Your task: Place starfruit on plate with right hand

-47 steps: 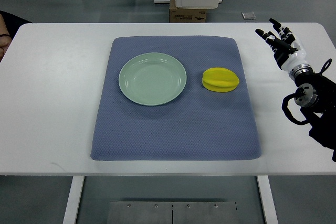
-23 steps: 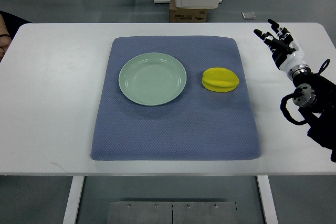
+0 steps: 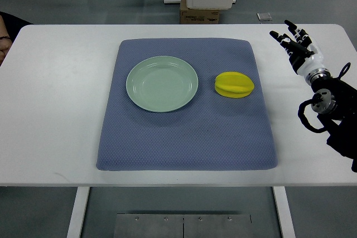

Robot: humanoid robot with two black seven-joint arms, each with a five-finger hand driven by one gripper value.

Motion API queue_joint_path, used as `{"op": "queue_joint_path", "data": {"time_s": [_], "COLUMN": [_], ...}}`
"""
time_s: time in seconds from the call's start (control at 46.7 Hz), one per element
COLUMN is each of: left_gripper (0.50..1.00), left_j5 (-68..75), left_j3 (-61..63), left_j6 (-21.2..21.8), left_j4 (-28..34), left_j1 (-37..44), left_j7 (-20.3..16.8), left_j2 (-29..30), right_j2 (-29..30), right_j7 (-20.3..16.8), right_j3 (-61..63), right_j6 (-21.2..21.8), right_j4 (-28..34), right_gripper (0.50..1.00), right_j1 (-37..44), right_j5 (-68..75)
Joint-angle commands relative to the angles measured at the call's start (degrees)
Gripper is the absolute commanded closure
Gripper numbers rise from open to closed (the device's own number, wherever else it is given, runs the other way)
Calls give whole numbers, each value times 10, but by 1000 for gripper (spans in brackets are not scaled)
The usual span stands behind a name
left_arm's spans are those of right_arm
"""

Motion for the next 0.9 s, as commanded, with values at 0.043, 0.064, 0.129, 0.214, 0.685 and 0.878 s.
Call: {"op": "queue_joint_path", "data": {"time_s": [0.043, 0.064, 0.129, 0.214, 0.685, 0.878], "left_gripper": [500, 500, 500, 500, 500, 500], "left_j5": [0, 0, 0, 0, 0, 0], "left_j3": [0, 0, 0, 0, 0, 0], "left_j6": [0, 0, 0, 0, 0, 0], "left_j4": [0, 0, -1, 0, 0, 0], "left_j1": [0, 0, 0, 0, 0, 0], "left_j7": [0, 0, 0, 0, 0, 0], "left_j2": [0, 0, 0, 0, 0, 0], "right_j2": [1, 1, 3, 3, 12, 8], "right_j7": [0, 0, 0, 0, -4, -4], "right_j3": [3, 3, 2, 2, -8, -13], "right_j6": [0, 0, 0, 0, -2, -2], "right_j4": [0, 0, 0, 0, 4, 4], "right_gripper": [500, 500, 500, 500, 500, 500], "right_j1": [-8, -8, -9, -11, -11, -1], "right_j5": [2, 3, 2, 2, -2, -2]}}
